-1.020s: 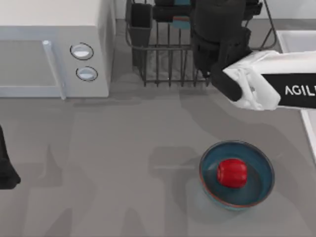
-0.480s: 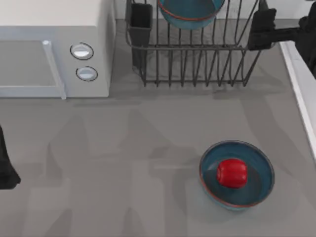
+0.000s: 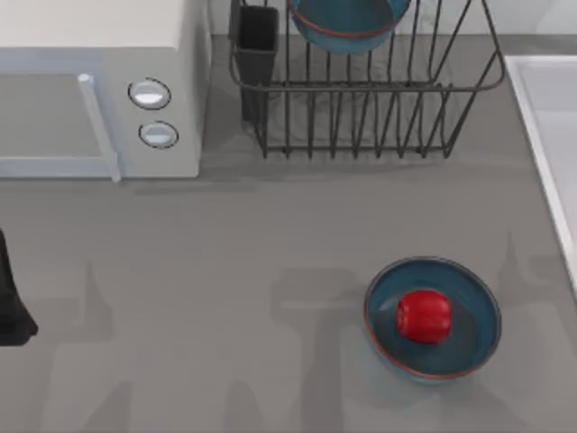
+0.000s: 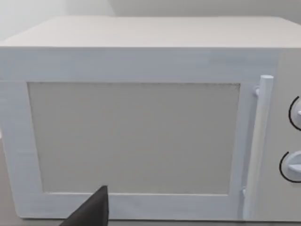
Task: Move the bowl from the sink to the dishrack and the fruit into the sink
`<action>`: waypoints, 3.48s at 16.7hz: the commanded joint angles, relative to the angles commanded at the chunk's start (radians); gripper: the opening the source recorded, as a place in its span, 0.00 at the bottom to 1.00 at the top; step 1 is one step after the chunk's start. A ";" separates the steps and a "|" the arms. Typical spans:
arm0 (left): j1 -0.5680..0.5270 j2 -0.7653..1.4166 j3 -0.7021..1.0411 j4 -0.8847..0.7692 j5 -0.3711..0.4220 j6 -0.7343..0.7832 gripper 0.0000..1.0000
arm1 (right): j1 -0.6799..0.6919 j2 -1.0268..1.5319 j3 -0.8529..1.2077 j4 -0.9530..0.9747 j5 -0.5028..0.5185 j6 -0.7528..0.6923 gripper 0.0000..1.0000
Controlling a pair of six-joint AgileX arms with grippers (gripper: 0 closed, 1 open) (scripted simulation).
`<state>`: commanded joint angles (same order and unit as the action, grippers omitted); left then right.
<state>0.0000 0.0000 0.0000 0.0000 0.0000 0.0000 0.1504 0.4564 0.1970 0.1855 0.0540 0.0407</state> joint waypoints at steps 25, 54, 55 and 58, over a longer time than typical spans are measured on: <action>0.000 0.000 0.000 0.000 0.000 0.000 1.00 | -0.150 -0.456 -0.197 -0.186 -0.054 -0.041 1.00; 0.000 0.000 0.000 0.000 0.000 0.000 1.00 | 0.334 0.930 0.803 -1.027 -0.064 0.461 1.00; 0.000 0.000 0.000 0.000 0.000 0.000 1.00 | 0.362 1.006 0.861 -1.075 -0.065 0.489 1.00; 0.000 0.000 0.000 0.000 0.000 0.000 1.00 | 0.434 1.193 1.013 -1.193 -0.062 0.559 1.00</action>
<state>0.0000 0.0000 0.0000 0.0000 0.0000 0.0000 0.5841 1.6496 1.2096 -1.0071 -0.0080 0.5997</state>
